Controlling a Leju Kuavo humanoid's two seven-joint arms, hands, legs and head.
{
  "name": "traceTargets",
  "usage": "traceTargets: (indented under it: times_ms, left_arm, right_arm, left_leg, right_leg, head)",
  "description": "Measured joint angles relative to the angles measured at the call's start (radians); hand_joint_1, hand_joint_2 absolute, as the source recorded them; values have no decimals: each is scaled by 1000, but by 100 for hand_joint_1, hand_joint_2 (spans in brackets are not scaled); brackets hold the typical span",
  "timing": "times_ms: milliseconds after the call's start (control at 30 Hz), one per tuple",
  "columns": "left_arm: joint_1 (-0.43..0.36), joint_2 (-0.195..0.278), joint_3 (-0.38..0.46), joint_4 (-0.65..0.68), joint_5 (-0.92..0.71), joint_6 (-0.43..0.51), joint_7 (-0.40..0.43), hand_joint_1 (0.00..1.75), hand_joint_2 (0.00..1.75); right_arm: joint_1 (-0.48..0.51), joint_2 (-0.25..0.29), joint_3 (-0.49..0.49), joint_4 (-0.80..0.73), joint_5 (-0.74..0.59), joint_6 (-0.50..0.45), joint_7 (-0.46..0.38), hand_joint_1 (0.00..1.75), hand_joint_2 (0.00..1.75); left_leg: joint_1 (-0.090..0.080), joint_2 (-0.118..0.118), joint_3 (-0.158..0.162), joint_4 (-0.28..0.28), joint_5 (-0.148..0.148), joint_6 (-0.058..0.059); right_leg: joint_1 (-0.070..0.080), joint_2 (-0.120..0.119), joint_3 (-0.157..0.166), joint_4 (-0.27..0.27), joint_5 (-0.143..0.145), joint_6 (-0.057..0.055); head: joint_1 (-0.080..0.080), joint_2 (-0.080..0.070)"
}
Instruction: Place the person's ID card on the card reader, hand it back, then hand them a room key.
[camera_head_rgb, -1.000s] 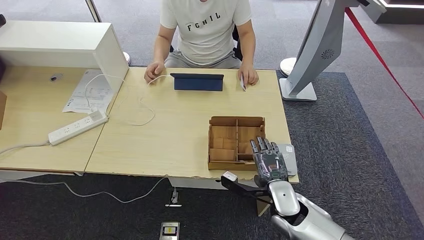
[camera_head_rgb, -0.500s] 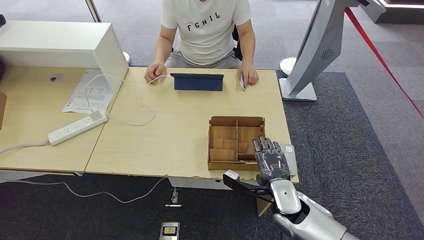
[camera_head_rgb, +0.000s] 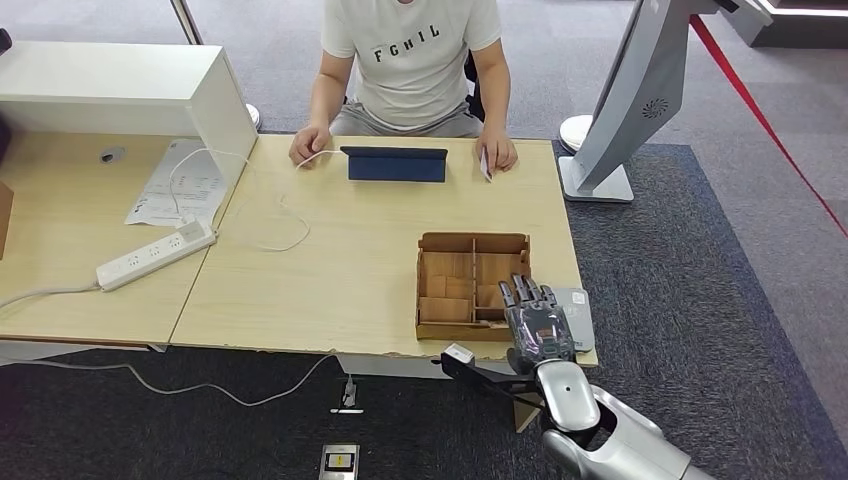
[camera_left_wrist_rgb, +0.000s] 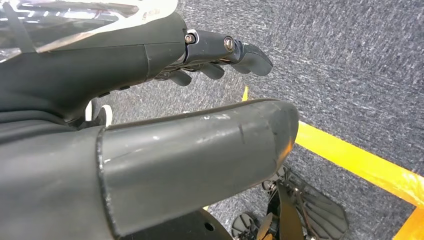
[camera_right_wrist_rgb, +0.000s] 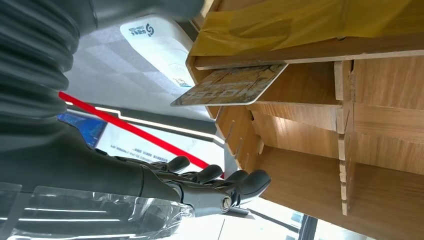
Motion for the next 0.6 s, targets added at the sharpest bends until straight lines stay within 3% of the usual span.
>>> traceTargets:
  times_ms: [33,600]
  left_arm:
    - [0,0,0,0,2,0,0,0,0]
    - [0,0,0,0,6,2,-1,0,0]
  right_arm:
    - [0,0,1,-1,0,2,0,175,175]
    - [-3,0,10,-2,-5,16,-1,175,175]
  left_leg:
    - [0,0,0,0,0,0]
    - [0,0,0,0,0,0]
  right_leg:
    - [0,0,0,0,0,0]
    - [0,0,0,0,0,0]
  head:
    - [0,0]
    - [0,0]
